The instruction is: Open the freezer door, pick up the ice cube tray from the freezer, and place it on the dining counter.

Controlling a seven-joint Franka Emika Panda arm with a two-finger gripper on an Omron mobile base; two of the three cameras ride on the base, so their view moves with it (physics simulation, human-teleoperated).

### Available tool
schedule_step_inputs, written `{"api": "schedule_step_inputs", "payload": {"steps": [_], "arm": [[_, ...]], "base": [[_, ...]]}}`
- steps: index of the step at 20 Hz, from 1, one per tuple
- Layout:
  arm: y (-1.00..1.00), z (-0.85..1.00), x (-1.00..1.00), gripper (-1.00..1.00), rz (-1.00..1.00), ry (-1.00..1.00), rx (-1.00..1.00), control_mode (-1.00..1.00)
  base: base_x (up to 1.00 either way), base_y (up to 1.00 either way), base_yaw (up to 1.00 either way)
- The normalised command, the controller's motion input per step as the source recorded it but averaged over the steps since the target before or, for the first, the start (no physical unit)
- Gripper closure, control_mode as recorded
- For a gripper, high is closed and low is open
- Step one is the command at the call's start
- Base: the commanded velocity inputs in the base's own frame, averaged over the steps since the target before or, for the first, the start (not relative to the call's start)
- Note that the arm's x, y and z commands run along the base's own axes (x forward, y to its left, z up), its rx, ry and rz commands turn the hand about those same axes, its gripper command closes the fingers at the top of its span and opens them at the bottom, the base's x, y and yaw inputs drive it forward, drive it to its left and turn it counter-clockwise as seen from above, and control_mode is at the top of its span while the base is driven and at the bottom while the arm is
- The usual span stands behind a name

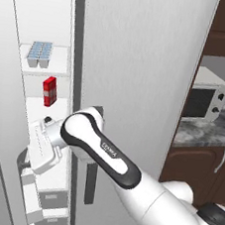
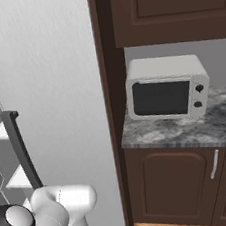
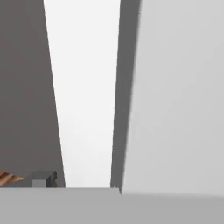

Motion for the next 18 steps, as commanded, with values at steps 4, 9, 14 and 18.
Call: {"api": "schedule_step_inputs", "payload": {"steps": [4,9,14,18], "arm": [[0.47,-0.15,0.0,-1.0,0.0,0.0,0.0,-1.0],[0.48,-0.12,0.0,-1.0,0.0,0.0,0.0,-1.0],[0.5,-0.08,-0.01,-1.0,0.0,0.0,0.0,-1.0],[0.43,-0.01,-0.13,-1.0,0.0,-0.02,0.0,-1.0]], "base": [[0.0,0.0,0.0],[0.0,0.0,0.0],[0.0,0.0,0.0],[0.0,0.0,0.0]]}}
